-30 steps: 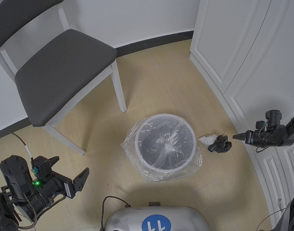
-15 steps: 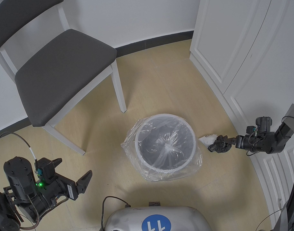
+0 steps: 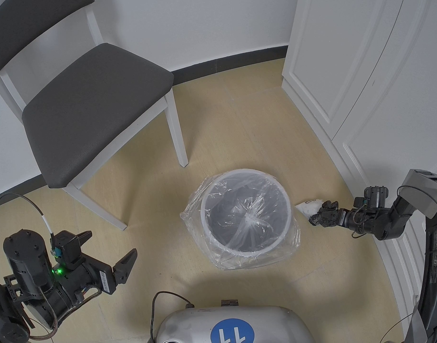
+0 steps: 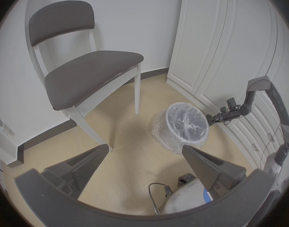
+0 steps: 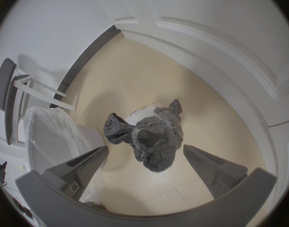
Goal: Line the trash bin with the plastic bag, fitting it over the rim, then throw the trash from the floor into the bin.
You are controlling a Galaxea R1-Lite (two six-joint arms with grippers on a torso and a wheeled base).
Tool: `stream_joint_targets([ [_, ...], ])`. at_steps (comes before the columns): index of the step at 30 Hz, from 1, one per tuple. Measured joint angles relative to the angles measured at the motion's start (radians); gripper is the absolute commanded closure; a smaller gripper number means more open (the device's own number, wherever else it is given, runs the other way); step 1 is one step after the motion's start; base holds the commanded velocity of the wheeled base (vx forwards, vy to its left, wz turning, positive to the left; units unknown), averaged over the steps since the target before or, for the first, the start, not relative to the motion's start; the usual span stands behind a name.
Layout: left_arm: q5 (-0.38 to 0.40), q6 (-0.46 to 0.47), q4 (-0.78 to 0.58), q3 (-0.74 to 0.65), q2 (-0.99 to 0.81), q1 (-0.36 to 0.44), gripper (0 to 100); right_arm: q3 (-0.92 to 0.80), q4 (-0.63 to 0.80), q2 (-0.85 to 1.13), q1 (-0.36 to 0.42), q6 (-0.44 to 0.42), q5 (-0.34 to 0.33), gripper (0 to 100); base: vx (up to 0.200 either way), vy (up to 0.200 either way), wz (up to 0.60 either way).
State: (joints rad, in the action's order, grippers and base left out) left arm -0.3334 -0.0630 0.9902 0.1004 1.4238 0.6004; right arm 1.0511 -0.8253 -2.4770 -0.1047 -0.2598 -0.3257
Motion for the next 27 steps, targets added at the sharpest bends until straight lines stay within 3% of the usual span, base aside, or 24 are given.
stream_joint_targets([
  [12,-0.004,0.002,0.0,0.014,-0.018,0.025,0,0.161,0.064,-0.114,0.004,-0.026,-0.001,0,0.0,0.0,0.0],
  [13,-0.004,0.002,0.0,0.014,-0.019,0.026,0,0.164,0.063,-0.117,0.004,-0.029,-0.001,100,0.0,0.0,0.0],
  [27,-0.004,-0.002,0.0,0.013,-0.023,0.049,0,0.156,0.074,-0.126,0.0,-0.033,-0.005,100,0.0,0.0,0.0],
])
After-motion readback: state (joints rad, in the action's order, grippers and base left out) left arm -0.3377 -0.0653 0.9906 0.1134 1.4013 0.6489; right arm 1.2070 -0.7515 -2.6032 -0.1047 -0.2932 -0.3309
